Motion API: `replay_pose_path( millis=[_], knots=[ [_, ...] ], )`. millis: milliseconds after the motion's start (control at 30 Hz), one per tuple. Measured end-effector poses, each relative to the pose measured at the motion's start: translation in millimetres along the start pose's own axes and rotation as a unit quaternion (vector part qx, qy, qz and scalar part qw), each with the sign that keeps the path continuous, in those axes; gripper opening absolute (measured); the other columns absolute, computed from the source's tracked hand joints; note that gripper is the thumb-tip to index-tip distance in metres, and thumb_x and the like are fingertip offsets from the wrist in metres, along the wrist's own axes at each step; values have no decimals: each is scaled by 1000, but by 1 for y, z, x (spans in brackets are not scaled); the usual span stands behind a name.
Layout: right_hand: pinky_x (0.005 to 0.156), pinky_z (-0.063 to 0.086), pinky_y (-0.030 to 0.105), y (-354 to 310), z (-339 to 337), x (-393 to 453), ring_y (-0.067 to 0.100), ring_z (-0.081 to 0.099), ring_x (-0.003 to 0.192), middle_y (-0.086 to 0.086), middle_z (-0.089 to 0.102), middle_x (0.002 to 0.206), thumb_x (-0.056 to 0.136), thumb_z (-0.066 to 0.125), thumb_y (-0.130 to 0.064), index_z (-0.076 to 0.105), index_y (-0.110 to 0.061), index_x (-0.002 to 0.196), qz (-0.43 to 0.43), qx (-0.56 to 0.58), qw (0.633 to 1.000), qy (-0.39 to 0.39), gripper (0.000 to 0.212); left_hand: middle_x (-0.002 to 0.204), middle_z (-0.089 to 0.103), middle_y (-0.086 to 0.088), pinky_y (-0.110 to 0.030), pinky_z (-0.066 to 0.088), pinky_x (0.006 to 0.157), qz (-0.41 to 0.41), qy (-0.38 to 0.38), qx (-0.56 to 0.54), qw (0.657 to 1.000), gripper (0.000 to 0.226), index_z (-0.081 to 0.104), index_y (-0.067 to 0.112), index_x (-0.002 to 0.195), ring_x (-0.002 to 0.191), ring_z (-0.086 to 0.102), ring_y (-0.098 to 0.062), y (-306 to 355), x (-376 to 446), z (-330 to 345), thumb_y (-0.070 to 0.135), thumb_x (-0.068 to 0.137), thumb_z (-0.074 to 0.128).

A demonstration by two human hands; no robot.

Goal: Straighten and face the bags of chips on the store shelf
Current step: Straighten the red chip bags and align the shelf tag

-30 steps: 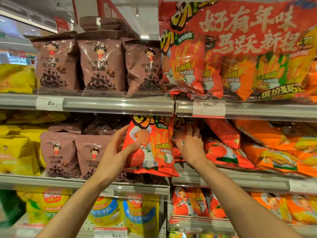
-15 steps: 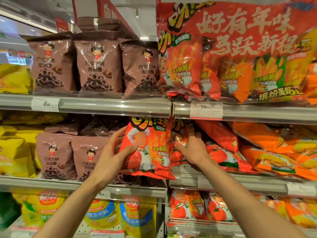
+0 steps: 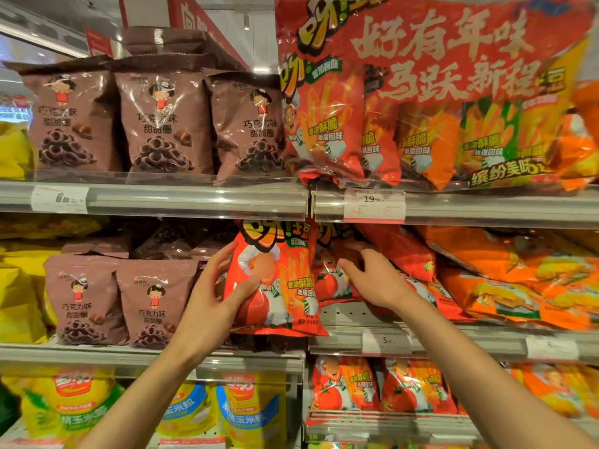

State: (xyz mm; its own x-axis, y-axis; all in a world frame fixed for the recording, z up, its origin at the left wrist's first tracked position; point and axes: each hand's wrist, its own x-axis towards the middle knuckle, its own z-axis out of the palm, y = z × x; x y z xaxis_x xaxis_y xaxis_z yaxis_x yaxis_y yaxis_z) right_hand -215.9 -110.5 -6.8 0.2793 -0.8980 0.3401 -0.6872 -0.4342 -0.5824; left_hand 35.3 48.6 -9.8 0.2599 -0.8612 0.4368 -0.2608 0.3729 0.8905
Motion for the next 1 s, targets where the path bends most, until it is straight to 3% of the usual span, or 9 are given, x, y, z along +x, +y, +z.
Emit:
replay_pose_path(
  millis=[67, 167, 300, 467, 600, 667, 800, 867, 1000],
  knots=[
    [109, 43, 39, 3, -11, -19, 17, 53, 127, 1, 57, 135, 99, 53, -43, 55, -18, 136, -25, 32, 999, 3, 45, 129, 55, 25, -14, 56, 75, 9, 3, -6, 1000, 69, 42, 46, 143, 108, 61, 12, -4, 0, 13, 43, 80, 70],
    [101, 46, 30, 9, -20, -43, 6, 57, 115, -11, 59, 128, 99, 51, -46, 59, -25, 132, -52, 18, 998, 15, 39, 127, 59, 24, -15, 54, 81, 14, 7, -21, 1000, 69, 42, 43, 144, 109, 61, 12, -12, 3, 39, 44, 82, 73],
    [99, 39, 26, 21, -17, -56, 11, 54, 117, -9, 63, 122, 100, 44, -52, 61, -24, 128, -117, -96, 987, 48, 44, 142, 52, 20, -33, 45, 109, 15, 16, 2, 1000, 71, 34, 42, 149, 128, 52, 5, -31, 13, 69, 37, 90, 73],
    [107, 30, 27, 36, -11, -63, 16, 49, 126, -4, 61, 130, 95, 34, -67, 55, -24, 137, -113, -115, 985, 53, 64, 158, 26, 20, -33, 28, 120, 14, 4, 73, 997, 69, 16, 46, 155, 144, 29, 0, -46, 22, 97, 43, 99, 57],
    [122, 5, 35, 31, -9, -61, 14, 34, 141, -4, 48, 148, 95, 34, -70, 26, -25, 156, -93, -145, 984, 41, 76, 161, 18, 17, -27, 18, 120, 24, -39, 128, 991, 63, 6, 46, 154, 143, 18, 6, -56, 29, 113, 49, 103, 43],
    [124, 1, 42, 29, -4, -58, 14, 32, 143, -1, 48, 149, 95, 34, -70, 16, -25, 158, -80, -153, 984, 32, 80, 162, 16, 18, -22, 15, 116, 17, -64, 141, 988, 64, 2, 50, 152, 141, 14, 10, -56, 29, 116, 52, 102, 42],
    [123, 0, 39, 33, 3, -60, 9, 37, 139, -6, 52, 145, 93, 42, -69, 18, -27, 157, -87, -128, 986, 59, 80, 153, 16, 40, -26, 20, 120, 27, -79, 96, 992, 66, 5, 77, 133, 144, 17, 14, -52, 27, 111, 60, 94, 55],
    [122, -1, 35, 36, 4, -62, 8, 38, 136, -7, 54, 141, 93, 45, -67, 22, -28, 155, -108, -116, 984, 80, 77, 145, 13, 52, -26, 21, 119, 31, -80, 83, 993, 69, 5, 80, 132, 142, 18, 17, -52, 26, 109, 59, 93, 57],
    [123, 3, 38, 41, 5, -60, 12, 41, 134, -5, 56, 139, 95, 45, -64, 30, -25, 153, -128, -126, 978, 109, 72, 161, 12, 34, -39, 19, 125, 38, -89, 80, 992, 77, 4, 64, 148, 147, 13, 11, -55, 34, 112, 67, 90, 54]
  ],
)
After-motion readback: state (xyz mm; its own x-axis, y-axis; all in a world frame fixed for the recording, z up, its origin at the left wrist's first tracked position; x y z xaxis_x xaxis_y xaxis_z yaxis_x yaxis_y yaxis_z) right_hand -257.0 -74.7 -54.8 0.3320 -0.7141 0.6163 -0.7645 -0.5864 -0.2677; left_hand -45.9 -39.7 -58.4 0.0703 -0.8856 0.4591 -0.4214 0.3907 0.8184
